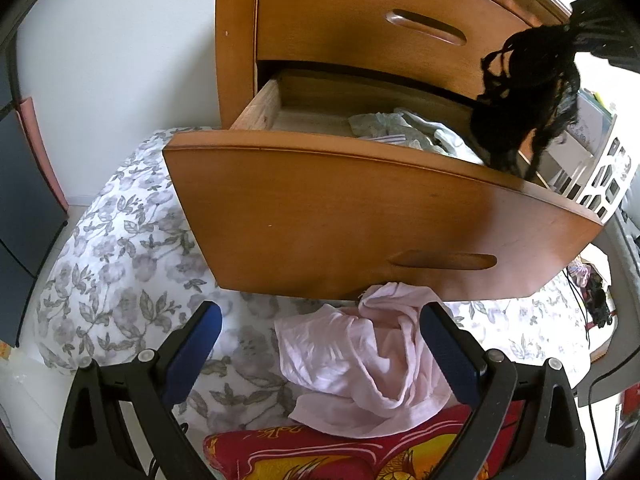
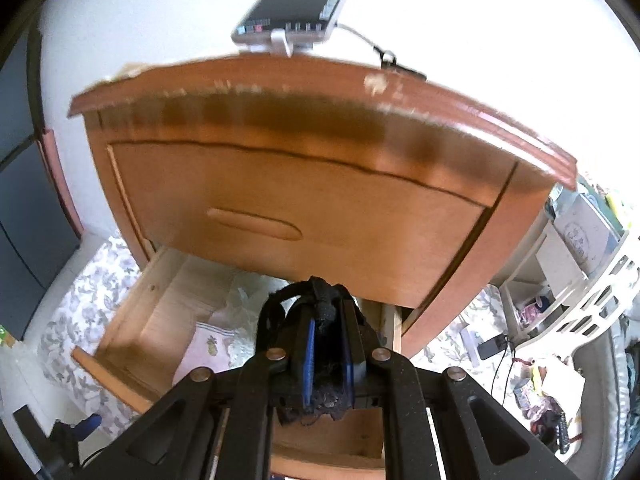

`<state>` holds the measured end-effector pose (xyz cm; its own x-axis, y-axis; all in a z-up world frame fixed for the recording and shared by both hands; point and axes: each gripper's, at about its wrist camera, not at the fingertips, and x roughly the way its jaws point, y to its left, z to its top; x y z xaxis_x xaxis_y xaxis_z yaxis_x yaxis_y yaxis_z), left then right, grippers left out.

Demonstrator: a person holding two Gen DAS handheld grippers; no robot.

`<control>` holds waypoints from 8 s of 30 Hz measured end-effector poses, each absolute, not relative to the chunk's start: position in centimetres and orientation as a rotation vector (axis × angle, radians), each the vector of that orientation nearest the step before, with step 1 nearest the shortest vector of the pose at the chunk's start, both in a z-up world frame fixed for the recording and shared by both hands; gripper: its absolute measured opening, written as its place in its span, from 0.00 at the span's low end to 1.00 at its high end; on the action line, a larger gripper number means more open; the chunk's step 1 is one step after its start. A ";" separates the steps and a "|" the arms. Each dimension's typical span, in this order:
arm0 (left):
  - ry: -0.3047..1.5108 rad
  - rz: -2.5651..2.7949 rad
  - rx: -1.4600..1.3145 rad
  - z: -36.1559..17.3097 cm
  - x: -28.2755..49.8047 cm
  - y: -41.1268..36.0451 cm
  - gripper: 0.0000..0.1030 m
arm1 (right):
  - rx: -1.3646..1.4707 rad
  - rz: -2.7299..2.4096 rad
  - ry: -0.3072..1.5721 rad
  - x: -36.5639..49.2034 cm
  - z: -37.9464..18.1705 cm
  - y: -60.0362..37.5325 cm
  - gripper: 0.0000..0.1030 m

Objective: Organize soft objects
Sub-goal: 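Lift the black cloth up out of the drawer with the right tool, then carry the black cloth down toward the bed with the right tool, then lower the black cloth onto the bed and open the right tool, then move the left tool up toward the open drawer, then reach the left tool into the drawer over the pink sock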

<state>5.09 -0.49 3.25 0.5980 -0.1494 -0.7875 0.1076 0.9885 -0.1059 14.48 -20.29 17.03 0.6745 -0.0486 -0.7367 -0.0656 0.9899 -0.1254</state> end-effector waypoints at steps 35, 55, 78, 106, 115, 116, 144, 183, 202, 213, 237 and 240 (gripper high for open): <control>0.901 -0.069 0.015 3.6 4.6 -0.9 0.96 | -0.149 0.194 0.531 -2.1 29.6 -19.4 0.11; 0.904 -0.069 -0.008 3.6 4.6 -0.6 0.96 | -0.103 0.245 0.759 -1.6 21.3 -19.3 0.12; 0.916 -0.071 -0.016 3.4 4.8 -0.5 0.96 | -0.022 0.193 1.129 2.8 5.3 -17.9 0.13; 0.923 -0.070 -0.010 3.2 4.9 -0.4 0.96 | 0.027 0.164 1.279 2.2 -1.8 -17.1 0.54; 0.923 -0.071 -0.009 3.1 4.9 -0.4 0.96 | 0.040 0.147 1.222 1.6 -0.2 -18.2 0.75; 0.924 -0.071 -0.010 3.1 4.9 -0.4 0.96 | 0.046 0.141 1.215 1.5 -0.1 -18.4 0.79; 0.941 -0.060 0.009 2.9 5.0 -0.3 0.96 | 0.103 0.032 1.135 0.4 -1.5 -20.5 1.00; 0.871 -0.032 0.067 4.3 3.9 -1.2 0.96 | 0.209 0.042 1.016 -0.7 -0.5 -21.4 1.00; 0.898 -0.086 0.070 6.1 3.7 -0.1 0.96 | 0.193 -0.019 0.814 -2.6 2.5 -21.9 1.00; 0.789 -0.165 0.031 15.0 5.2 1.7 0.96 | 0.233 -0.006 0.820 -2.3 2.2 -22.5 1.00; 1.356 -0.114 -0.007 7.8 22.6 -4.2 0.96 | 0.301 0.037 0.847 -1.9 1.3 -23.3 1.00; 1.400 -0.092 0.033 6.5 24.3 -5.2 0.95 | 0.316 0.045 0.851 -1.8 1.2 -23.4 1.00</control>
